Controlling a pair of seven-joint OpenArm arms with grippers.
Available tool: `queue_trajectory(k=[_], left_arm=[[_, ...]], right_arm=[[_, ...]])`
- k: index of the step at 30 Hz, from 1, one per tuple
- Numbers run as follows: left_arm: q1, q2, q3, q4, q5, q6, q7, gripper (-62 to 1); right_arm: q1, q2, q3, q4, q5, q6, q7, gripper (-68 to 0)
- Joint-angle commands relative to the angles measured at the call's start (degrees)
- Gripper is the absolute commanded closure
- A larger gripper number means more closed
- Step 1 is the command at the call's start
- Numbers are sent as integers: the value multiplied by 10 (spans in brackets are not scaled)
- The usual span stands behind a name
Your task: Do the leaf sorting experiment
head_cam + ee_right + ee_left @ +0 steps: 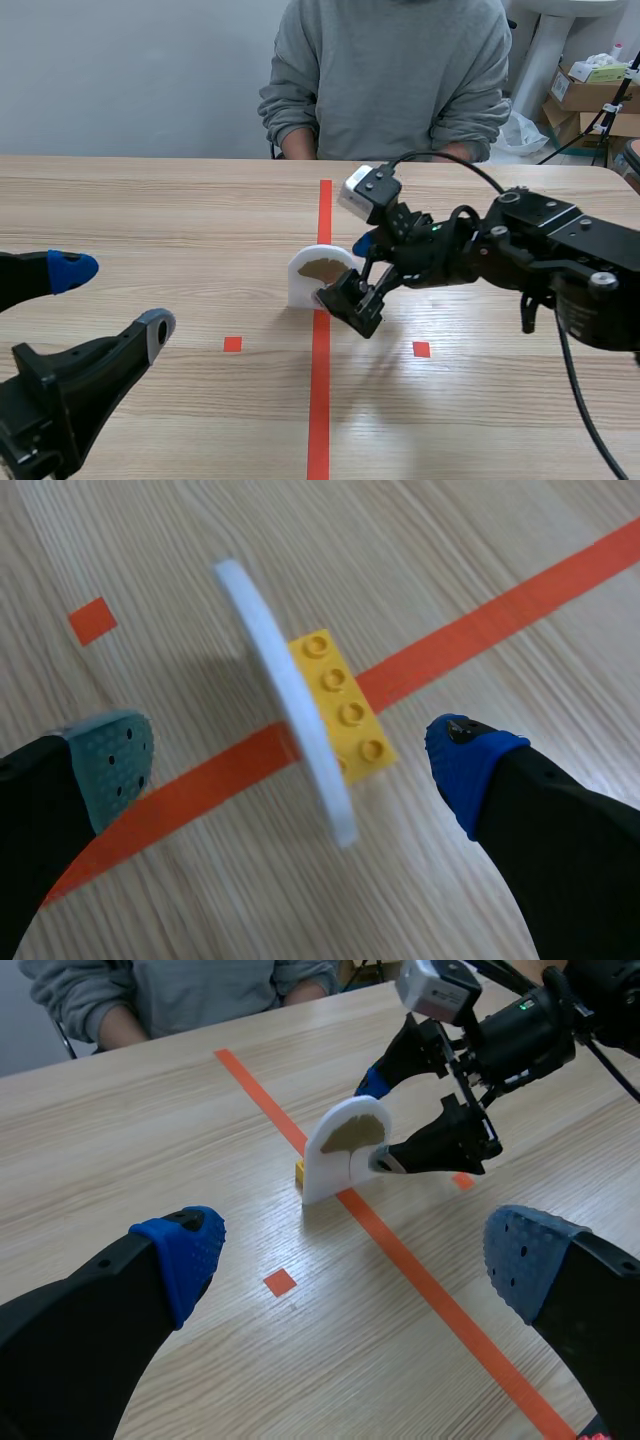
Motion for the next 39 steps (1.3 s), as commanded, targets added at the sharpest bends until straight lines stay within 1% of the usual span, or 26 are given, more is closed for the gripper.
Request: queue_trajectory(k=[1, 4, 5, 6, 8, 9, 11, 13, 14, 17, 22, 26, 27, 31, 32, 34, 39], left_arm=[[0, 3, -4, 11, -3, -2, -9, -551], [0, 3, -4, 11, -3, -2, -8, -551], [0, 3, -4, 11, -3, -2, -8, -551], [0, 3, -4, 11, -3, -2, -8, -551], [0, 3, -4, 11, -3, -2, -8, -551], [0, 3, -4, 11, -3, -2, -8, -551], [0, 3, -4, 11, -3, -2, -8, -551], [0, 3, -4, 11, -3, -2, -8, -551], [0, 3, -4, 11, -3, -2, -8, -551], [0, 3, -4, 11, -3, -2, -7, -551], [0, 3, -4, 11, -3, -2, -7, -551], [0, 3, -4, 11, -3, -2, -7, -551], [0, 3, -4, 11, -3, -2, -7, -551], [0, 3, -4, 11, -3, -2, -7, -551], [0, 3, -4, 11, -3, -2, -7, -551], [0, 3, -4, 11, -3, -2, -7, -551], [0, 3, -4, 11, -3, -2, -7, -551]], right_arm=[[15, -8, 3, 1, 4, 2, 7, -558], [18, -27, -3, -17, -6, 2, 7, -557], [18, -31, -3, -19, -10, 2, 7, -551], [18, -34, -3, -21, -11, 3, 8, -524], [18, -36, -3, -22, -12, 2, 11, -424], [18, -37, -3, -22, -12, 2, 11, -356], [18, -36, -3, -22, -14, -1, 11, -244], [18, -36, -3, -22, -22, -3, 10, -186], [18, -36, -3, -22, -24, -3, 10, -171], [18, -36, -3, -22, -24, -3, 11, -149], [18, -36, -3, -22, -24, -3, 11, -141], [18, -36, -3, -22, -24, -3, 11, -69], [18, -36, -3, -22, -24, -3, 11, -59], [18, -36, -3, -21, -24, -3, 16, -59], [18, -36, -3, -21, -24, -2, 17, -51], [18, -36, -3, -21, -24, -2, 24, -10], [19, -36, 3, -21, -24, -2, 31, -12]])
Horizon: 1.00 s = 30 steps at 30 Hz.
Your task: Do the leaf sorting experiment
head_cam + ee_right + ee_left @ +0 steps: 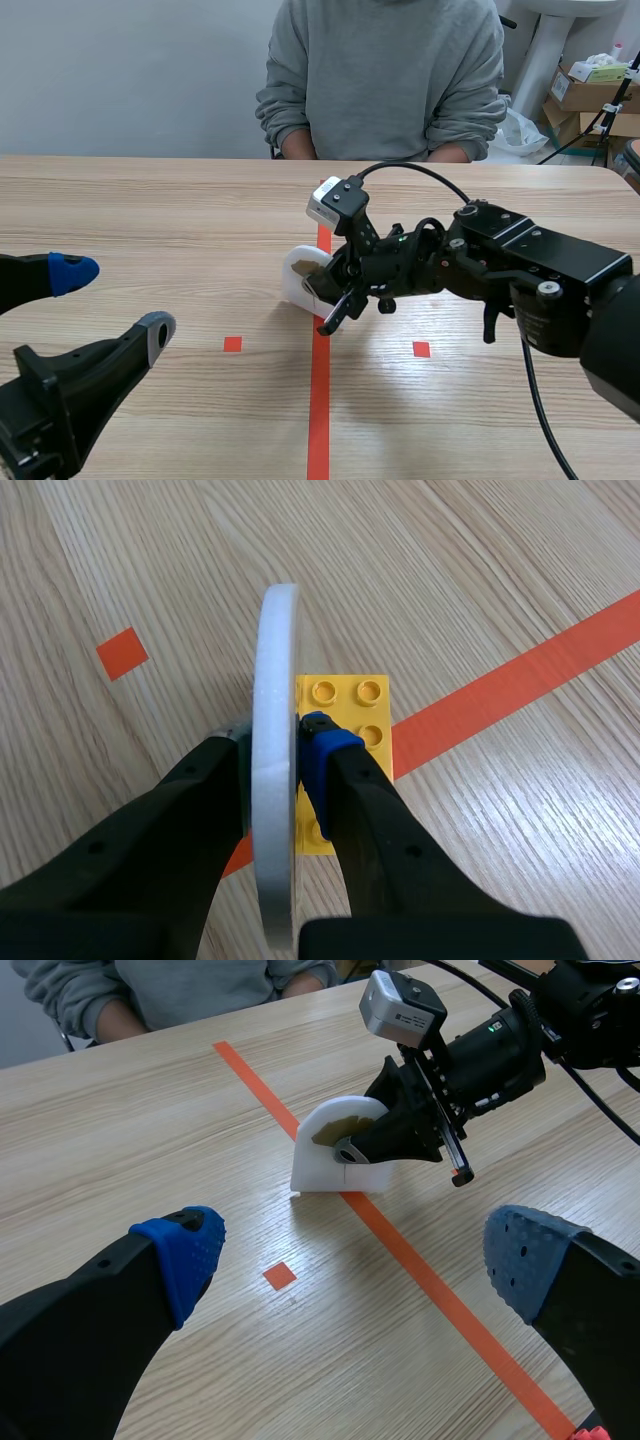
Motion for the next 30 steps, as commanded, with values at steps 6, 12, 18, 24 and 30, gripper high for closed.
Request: queue_trajectory(k=[6, 12, 18, 24, 30], left_arm=[[0, 3, -4, 11, -3, -2, -9, -551], [0, 3, -4, 11, -3, -2, -9, -551], [0, 3, -4, 11, -3, -2, -9, -551], [0, 3, -4, 11, -4, -2, -9, -551], [0, 3, -4, 11, -4, -2, -9, -551]], right_arm=[[14, 1, 9, 16, -5, -2, 12, -13], [9, 0, 44, 21, 5, 3, -14, -18], [-9, 19, 158, 36, 38, 5, -57, -20], [-38, 64, 283, 48, 61, 2, -87, -20], [-51, 97, 399, 48, 73, -64, -102, -20]])
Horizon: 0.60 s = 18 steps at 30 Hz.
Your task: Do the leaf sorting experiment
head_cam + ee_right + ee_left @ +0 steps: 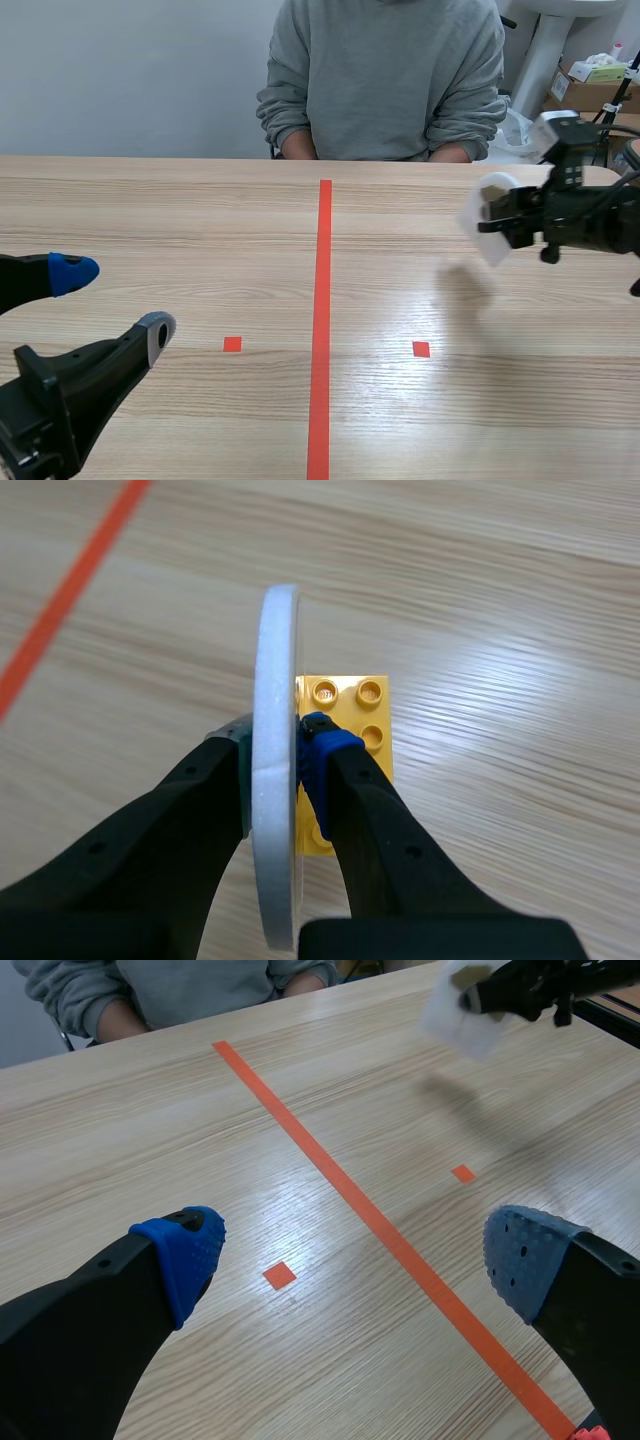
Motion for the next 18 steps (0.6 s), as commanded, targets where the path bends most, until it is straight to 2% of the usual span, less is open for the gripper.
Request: queue_trajectory(k=[1, 4, 8, 12, 18], left_arm=[[0, 3, -4, 11, -4, -2, -10, -551], [0, 3, -4, 11, -4, -2, -10, -551], [0, 3, -4, 11, -4, -2, -10, -551], [0, 3, -4, 11, -4, -2, -10, -551], [0, 3, -4, 11, -4, -2, -10, -551]], right_arm=[[15, 11, 10, 10, 5, -15, 2, -20], [15, 22, 29, 10, -3, -54, 5, -19], [15, 26, 29, 6, -56, -63, 17, -20], [9, 24, 29, 0, -62, -116, 32, -20], [-10, 24, 29, -10, -87, -163, 68, -27]])
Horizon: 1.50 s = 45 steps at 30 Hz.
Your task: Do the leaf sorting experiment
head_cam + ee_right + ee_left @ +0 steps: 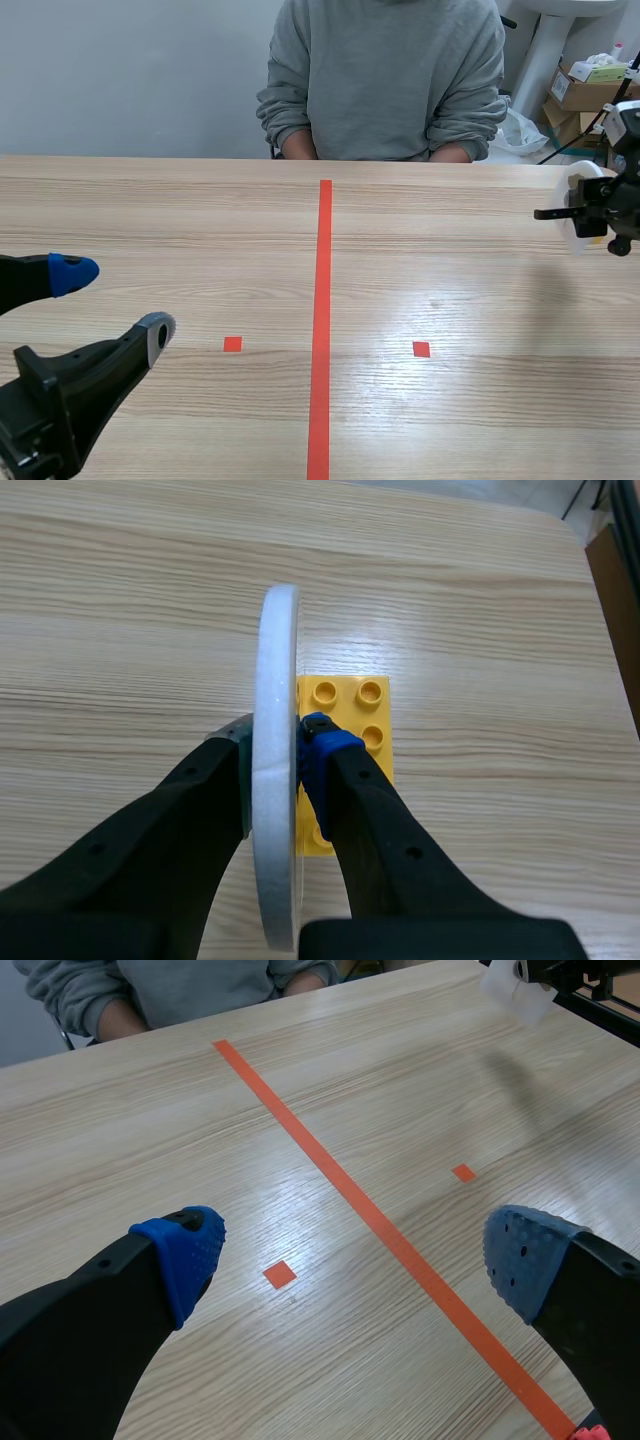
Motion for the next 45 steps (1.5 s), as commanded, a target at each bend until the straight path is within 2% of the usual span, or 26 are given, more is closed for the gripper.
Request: queue_trajectory(k=[1, 4, 10, 14, 21, 28, 37, 39, 41, 45], left_arm=[[0, 3, -4, 11, -4, -2, -10, -551], [0, 3, -4, 11, -4, -2, -10, -551], [0, 3, -4, 11, -4, -2, -10, -551], [0, 3, -4, 11, -4, -2, -10, -551], [0, 3, -4, 11, -3, -2, -10, -551], [0, 3, -4, 11, -3, -2, -10, -551], [0, 3, -4, 11, -3, -2, -10, -551], [0, 3, -4, 11, -3, -2, -10, -551], [0, 3, -4, 11, -3, -2, -10, -551], [0, 3, -4, 11, -3, -2, -10, -551]], right_arm=[[6, 11, 0, -11, -5, -8, 16, -27], [20, 19, -3, -49, -3, -9, 24, -38], [94, 28, -14, -166, 4, -5, 24, -38], [118, 23, -14, -192, 4, 0, 18, -40], [111, 12, -14, -192, 4, 0, 18, -207], [104, 13, -14, -192, 4, 0, 11, -248], [105, 13, -14, -192, -4, 2, -14, -545], [105, 16, -14, -192, -4, 10, -26, -581], [105, 21, -14, -191, -3, 27, -38, -580], [97, 40, -12, -173, 0, 82, -47, -580]])
